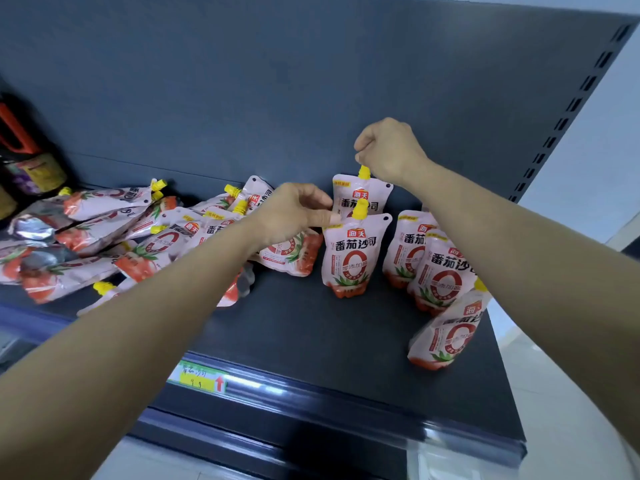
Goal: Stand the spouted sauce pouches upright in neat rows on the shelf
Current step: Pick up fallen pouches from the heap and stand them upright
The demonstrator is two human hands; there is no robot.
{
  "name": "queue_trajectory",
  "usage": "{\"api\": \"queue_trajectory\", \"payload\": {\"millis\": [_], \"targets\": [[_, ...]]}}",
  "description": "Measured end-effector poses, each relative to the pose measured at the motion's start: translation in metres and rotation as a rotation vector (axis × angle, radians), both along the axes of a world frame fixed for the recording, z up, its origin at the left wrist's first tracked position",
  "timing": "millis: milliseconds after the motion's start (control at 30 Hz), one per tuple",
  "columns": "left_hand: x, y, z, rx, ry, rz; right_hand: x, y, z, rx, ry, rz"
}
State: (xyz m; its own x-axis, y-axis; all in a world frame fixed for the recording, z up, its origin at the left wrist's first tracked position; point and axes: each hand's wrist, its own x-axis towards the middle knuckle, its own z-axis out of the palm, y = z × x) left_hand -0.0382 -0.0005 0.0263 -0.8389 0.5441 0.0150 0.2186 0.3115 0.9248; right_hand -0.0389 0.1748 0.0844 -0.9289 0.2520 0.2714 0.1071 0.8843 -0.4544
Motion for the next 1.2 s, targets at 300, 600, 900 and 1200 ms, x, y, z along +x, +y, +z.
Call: {"api": "queue_trajectory", "payload": {"millis": [300, 600, 900, 1200], "targets": [[0.007, -0.070, 0.011, -0.002, 0.284, 0.302, 0.000, -0.053, 0.000, 0.174, 0.037, 0.229], [0.000, -0.125, 0.004, -0.111, 0.338, 0.368, -0.013, -0.108, -0.010, 0.295, -0.017, 0.320], [-0.046, -0.160, -0.027, -0.181, 0.275, 0.267, -0.034, -0.141, -0.041, 0.379, -0.122, 0.219], [-0.086, -0.161, -0.059, -0.325, 0.325, 0.151, -0.047, -0.141, -0.073, 0.485, -0.297, 0.172]]}}
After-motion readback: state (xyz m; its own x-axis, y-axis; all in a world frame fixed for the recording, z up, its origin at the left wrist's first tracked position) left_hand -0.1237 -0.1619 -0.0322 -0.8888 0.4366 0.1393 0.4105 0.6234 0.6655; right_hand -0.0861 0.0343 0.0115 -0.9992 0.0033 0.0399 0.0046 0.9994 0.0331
